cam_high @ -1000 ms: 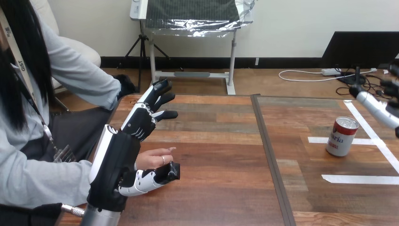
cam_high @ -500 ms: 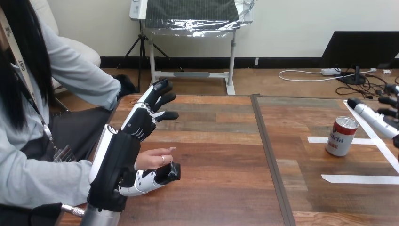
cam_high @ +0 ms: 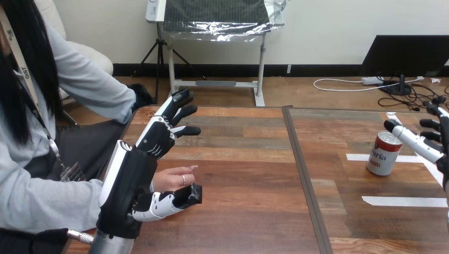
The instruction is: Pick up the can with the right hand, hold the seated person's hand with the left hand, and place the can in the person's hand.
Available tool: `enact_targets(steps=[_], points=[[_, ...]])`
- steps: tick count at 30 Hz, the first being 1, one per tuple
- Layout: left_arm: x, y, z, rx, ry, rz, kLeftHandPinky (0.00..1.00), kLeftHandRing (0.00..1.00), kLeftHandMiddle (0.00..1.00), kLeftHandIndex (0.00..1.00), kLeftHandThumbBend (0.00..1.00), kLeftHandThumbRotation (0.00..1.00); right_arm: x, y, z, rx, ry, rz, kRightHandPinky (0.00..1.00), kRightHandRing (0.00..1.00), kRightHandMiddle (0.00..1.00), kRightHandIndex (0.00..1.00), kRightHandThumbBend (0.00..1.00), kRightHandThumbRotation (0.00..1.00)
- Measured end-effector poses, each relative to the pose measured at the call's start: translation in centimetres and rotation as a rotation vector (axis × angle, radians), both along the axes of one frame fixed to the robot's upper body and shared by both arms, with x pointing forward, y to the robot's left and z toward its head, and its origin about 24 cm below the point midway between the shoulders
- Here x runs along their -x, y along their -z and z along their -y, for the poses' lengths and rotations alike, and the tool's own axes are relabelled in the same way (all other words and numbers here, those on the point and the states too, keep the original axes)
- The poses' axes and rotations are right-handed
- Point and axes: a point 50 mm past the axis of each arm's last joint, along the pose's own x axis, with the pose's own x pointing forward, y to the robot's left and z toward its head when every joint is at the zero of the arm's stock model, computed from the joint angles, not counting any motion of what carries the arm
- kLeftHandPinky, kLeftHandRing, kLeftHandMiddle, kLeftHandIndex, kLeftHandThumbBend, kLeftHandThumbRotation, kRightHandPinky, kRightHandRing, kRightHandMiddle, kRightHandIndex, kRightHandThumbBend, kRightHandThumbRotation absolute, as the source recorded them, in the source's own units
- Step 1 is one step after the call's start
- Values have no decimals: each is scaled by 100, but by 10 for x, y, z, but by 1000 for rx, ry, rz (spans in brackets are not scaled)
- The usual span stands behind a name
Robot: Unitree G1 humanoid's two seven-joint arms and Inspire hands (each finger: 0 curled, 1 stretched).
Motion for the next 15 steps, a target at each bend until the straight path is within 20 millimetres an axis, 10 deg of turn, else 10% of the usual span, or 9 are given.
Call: enact_targets(steps=[15], points=[[2, 0, -1, 3, 7, 6, 75, 89, 93, 92, 100, 69, 1, 6, -1, -8, -18, -56, 79, 85, 88, 93, 100, 55]])
